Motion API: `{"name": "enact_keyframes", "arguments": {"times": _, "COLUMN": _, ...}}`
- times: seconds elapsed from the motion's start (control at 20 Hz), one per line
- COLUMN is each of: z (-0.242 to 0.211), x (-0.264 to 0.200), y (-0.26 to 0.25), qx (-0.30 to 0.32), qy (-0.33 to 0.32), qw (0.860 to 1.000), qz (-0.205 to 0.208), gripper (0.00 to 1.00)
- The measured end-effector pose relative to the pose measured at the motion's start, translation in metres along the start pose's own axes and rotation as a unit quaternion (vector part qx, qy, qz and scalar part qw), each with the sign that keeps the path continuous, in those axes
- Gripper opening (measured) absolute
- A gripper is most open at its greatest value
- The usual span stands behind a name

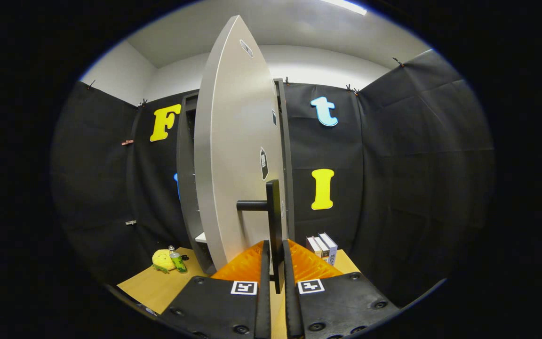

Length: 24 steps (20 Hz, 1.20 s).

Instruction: Open the shoe cabinet door, grab the shoes and put them into the shoe cabinet, then close the shoe cabinet door.

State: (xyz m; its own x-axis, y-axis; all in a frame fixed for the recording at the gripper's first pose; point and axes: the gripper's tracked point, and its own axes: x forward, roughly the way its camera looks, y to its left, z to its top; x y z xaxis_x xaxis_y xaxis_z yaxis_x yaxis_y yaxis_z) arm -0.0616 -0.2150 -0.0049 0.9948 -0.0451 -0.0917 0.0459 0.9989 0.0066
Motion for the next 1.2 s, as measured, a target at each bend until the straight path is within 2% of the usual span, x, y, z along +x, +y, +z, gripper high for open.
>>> {"name": "enact_keyframes", "arguments": {"times": 0.75, "z": 0.004, "x": -0.005, "y": -0.041, "qx": 0.006, "qy": -0.002, "qw": 1.000, "qz": -0.027, "gripper": 0.16}}
{"name": "enact_keyframes", "arguments": {"times": 1.2, "z": 0.026, "x": -0.039, "y": -0.050, "qx": -0.002, "qy": -0.036, "qw": 0.998, "qz": -0.044, "gripper": 0.17}}
